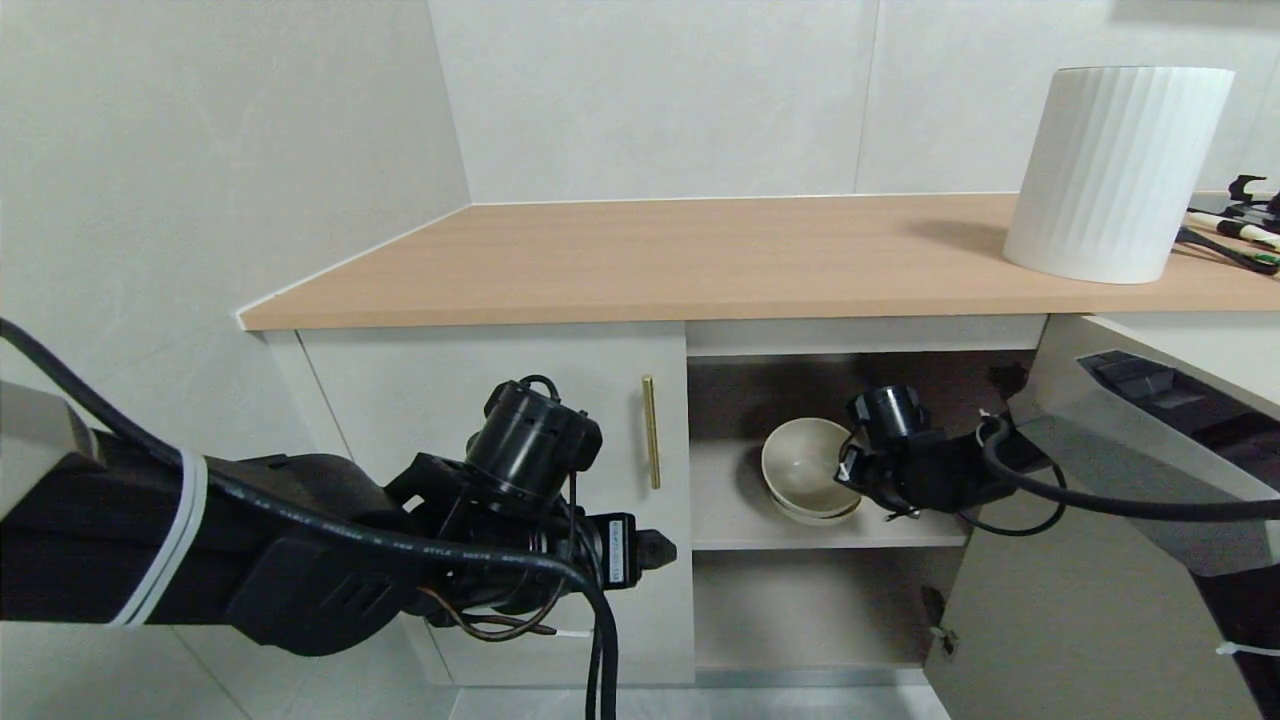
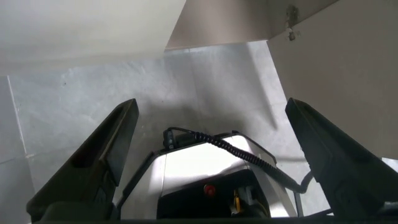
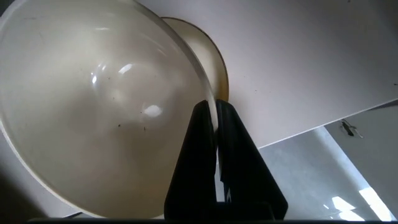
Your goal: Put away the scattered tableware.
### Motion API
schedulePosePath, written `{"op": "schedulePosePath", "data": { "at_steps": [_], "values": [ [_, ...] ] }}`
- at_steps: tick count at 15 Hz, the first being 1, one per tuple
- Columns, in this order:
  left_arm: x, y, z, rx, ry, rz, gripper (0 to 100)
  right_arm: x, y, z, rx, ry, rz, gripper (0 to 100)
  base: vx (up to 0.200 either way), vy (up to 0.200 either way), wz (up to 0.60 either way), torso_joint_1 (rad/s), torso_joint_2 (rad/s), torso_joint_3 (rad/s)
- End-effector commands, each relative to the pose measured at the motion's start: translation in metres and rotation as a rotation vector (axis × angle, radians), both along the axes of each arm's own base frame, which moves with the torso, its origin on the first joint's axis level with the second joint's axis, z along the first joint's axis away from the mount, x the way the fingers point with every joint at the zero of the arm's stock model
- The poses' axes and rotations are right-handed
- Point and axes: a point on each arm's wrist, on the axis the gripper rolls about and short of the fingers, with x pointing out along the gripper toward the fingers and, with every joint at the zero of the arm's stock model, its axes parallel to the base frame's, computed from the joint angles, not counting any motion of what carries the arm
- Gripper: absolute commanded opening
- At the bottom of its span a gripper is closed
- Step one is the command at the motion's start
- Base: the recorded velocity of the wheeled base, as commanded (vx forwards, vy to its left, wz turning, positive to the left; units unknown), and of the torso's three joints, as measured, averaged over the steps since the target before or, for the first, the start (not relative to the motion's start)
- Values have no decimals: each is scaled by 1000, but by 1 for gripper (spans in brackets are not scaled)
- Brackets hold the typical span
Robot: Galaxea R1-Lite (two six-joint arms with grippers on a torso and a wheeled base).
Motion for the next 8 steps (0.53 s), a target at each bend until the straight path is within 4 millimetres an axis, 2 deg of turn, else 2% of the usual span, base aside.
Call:
{"op": "schedulePosePath", "data": {
  "at_steps": [1, 3, 4, 8],
  "values": [
    [0, 0, -1, 1, 2, 1, 100, 1, 0, -2, -2, 2, -1, 0, 0, 0, 0, 0, 0, 0],
    [0, 0, -1, 1, 2, 1, 100, 1, 0, -2, -2, 2, -1, 0, 0, 0, 0, 0, 0, 0],
    [0, 0, -1, 0, 1, 1, 100, 1, 0, -2, 1, 2, 1, 100, 0, 0, 0, 0, 0, 0],
    [1, 0, 1, -1, -3, 3, 100, 0, 0, -1, -1, 3, 4, 100, 0, 0, 0, 0, 0, 0]
  ]
}}
